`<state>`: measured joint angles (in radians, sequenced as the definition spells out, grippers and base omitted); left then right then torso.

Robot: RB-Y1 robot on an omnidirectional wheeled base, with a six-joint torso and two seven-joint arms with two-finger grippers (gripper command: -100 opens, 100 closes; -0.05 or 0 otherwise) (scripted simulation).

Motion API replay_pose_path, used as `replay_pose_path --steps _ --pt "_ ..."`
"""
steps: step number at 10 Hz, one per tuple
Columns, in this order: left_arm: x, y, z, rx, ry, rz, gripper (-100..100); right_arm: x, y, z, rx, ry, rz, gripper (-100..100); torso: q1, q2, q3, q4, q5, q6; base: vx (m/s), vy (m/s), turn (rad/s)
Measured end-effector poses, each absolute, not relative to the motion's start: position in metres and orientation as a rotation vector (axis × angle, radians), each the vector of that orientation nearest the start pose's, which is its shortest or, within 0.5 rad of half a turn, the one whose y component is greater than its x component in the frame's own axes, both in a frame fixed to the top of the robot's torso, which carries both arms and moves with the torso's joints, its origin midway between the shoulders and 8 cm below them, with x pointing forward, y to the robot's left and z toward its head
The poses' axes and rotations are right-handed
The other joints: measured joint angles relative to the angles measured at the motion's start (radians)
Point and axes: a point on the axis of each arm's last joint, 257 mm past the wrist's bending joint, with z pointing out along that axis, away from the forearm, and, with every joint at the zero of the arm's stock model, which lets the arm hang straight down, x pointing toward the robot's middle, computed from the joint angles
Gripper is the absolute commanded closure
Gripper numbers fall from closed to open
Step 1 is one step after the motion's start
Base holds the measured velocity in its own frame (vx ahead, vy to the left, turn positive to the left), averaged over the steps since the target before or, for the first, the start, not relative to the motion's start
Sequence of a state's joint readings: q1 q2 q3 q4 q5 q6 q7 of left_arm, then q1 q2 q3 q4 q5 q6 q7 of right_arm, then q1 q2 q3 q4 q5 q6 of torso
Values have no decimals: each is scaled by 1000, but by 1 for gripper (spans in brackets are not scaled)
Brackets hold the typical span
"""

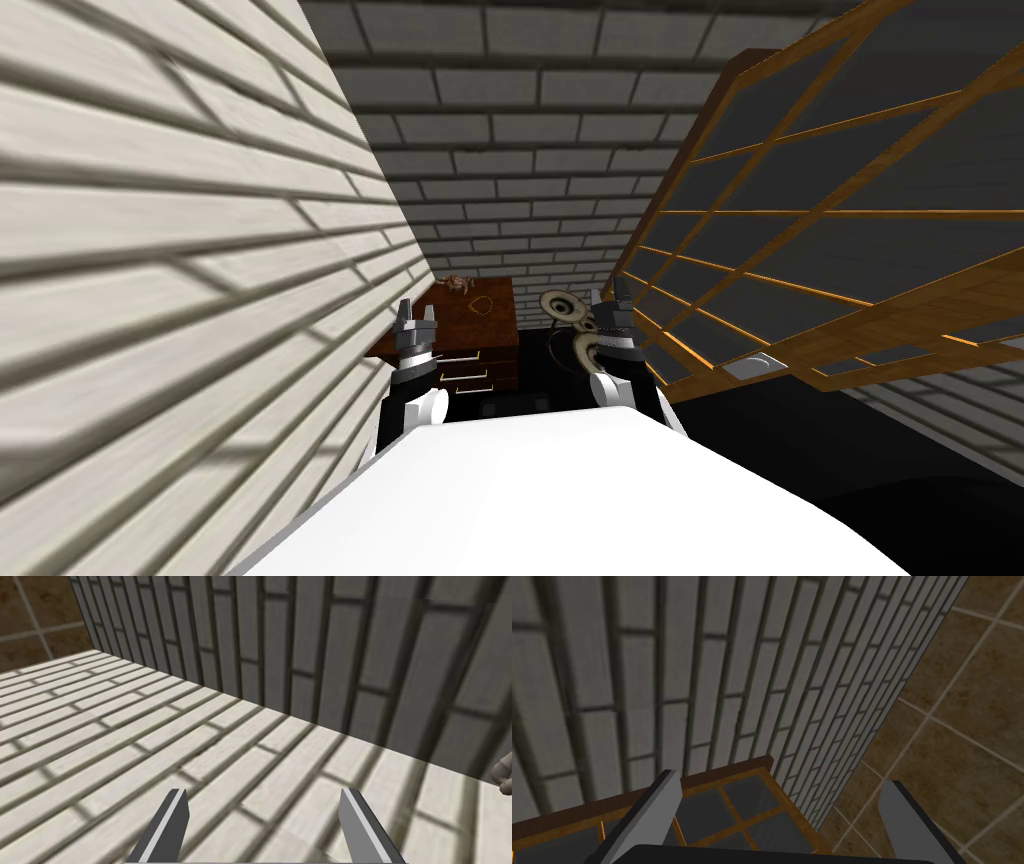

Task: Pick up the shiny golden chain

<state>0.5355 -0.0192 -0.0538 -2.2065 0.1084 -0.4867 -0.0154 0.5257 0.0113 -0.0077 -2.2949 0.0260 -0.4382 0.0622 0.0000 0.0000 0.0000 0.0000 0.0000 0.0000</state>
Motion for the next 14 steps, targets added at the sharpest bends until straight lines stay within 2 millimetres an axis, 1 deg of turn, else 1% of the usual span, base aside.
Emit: replay_pose_path --steps 1,2,3,6,7,8,9,10,11,14 --pt "363 278 -26 -838 640 -1374 -100 349 -285 11 680 681 1194 0 2 1 1 0 0 0 -59 52 44" --pt "374 273 -32 -843 678 -1382 -100 349 -285 11 680 681 1194 0 4 3 2 1 1 0 -77 67 39" --pt "388 265 -44 -853 719 -1388 -100 349 -285 11 680 681 1194 0 5 4 2 1 1 0 -88 62 38" --pt "415 251 -57 -867 806 -1401 -100 349 -285 11 680 681 1194 0 4 3 2 1 1 0 -49 55 22" --pt "424 244 -66 -877 847 -1402 -100 349 -285 11 680 681 1194 0 5 3 2 1 1 0 -46 47 7" --pt "435 240 -68 -881 869 -1404 -100 349 -285 11 680 681 1194 0 3 3 2 1 1 0 -52 48 17" --pt "445 232 -75 -891 905 -1403 -100 349 -285 11 680 681 1194 0 3 3 2 1 1 0 -38 37 6" --pt "452 229 -80 -895 927 -1402 -100 349 -285 11 680 681 1194 0 3 2 1 1 1 0 -30 37 16" --pt "463 224 -90 -905 962 -1399 -100 349 -285 11 680 681 1194 0 3 2 1 0 1 0 -28 37 4" --pt "485 211 -100 -916 1033 -1393 -100 349 -285 11 680 681 1194 0 2 2 1 1 1 0 -42 45 4"
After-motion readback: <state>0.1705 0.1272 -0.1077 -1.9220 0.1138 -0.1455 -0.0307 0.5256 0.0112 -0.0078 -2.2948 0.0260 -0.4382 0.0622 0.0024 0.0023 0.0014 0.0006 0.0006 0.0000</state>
